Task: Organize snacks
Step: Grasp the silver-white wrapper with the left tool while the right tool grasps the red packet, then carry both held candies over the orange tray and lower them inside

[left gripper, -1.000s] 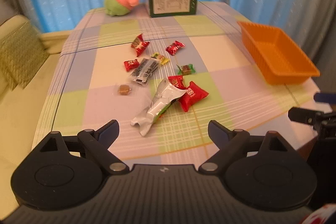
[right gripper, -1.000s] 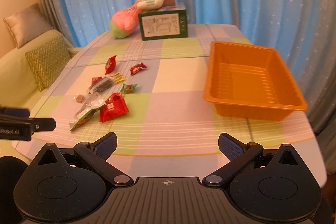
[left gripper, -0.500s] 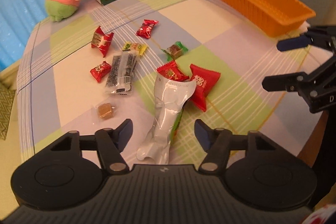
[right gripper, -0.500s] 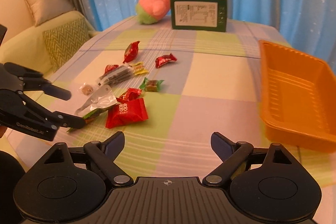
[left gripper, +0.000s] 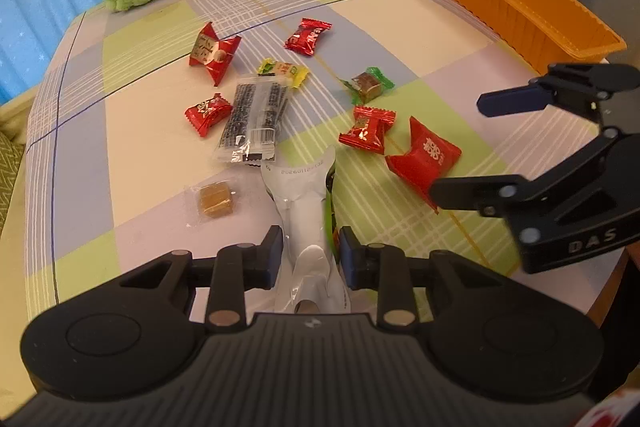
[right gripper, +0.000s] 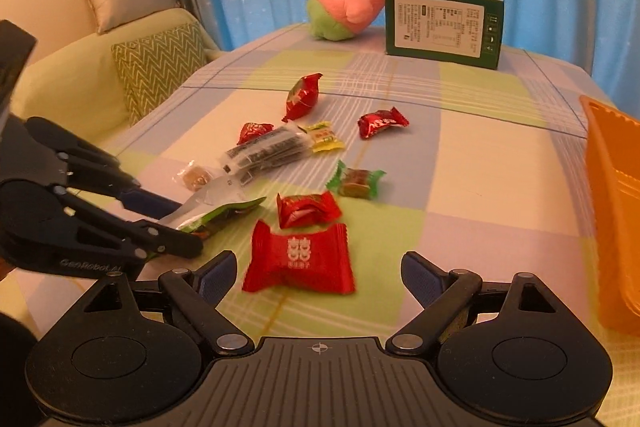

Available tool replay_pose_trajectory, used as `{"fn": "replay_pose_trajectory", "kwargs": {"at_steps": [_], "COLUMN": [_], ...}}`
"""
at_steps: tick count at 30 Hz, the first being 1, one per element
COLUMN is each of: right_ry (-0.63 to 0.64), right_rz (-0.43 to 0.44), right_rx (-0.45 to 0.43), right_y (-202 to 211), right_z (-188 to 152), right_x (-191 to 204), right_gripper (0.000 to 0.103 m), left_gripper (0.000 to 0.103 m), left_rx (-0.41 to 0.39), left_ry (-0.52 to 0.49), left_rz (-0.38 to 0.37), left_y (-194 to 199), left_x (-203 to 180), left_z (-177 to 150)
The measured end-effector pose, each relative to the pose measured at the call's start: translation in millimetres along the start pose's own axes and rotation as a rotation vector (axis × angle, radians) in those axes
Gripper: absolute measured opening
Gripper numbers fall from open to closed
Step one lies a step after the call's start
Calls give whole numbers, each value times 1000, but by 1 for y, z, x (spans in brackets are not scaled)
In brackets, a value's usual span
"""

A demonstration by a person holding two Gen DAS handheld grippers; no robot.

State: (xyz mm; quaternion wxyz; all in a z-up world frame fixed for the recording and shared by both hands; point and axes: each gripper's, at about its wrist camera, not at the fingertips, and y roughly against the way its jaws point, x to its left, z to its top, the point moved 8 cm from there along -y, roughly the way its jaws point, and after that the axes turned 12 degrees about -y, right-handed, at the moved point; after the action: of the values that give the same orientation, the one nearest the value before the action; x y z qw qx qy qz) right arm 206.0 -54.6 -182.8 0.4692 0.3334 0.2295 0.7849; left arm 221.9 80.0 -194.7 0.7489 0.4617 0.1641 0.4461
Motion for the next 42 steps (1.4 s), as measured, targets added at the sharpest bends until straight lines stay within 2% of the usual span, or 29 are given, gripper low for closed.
{"fn": "replay_pose_trajectory", "kwargs": {"at_steps": [7, 8, 9, 10, 15, 18, 20, 27, 42], "right_ry": [-44, -49, -50, -43, 14, 12, 0, -25, -120], "right_rz": [-20, -26, -29, -32, -47, -55, -54, -72, -144], "right_rx": [14, 25, 36, 44, 31, 28, 29, -2, -81], "right_y": [-24, -28, -31, -33, -31, -30, -28, -11, 63], "right_z": [1, 1, -1, -2, -5, -4, -4, -2, 0], "right_x": [6, 5, 4, 4, 8, 5, 3, -8, -50], "right_gripper": [88, 85, 77, 76, 53, 46, 45, 44, 44], "left_gripper": [28, 28, 28, 28, 30, 30, 27, 27, 27], "left_rx": [1, 4, 7, 10, 23, 17, 17, 19, -54], "left_ry": [30, 34, 36, 32, 27, 48, 63, 54, 65], "left_rz": [-14, -21, -26, -30, -18, -10, -8, 18, 35], "left_y": [-3, -3, -4, -5, -11, -13, -14, -4, 43], "left_x": [5, 6, 6, 6, 6, 8, 9, 4, -24], "left_z": [-1, -1, -1, -1, 0, 1, 2, 5, 32]}}
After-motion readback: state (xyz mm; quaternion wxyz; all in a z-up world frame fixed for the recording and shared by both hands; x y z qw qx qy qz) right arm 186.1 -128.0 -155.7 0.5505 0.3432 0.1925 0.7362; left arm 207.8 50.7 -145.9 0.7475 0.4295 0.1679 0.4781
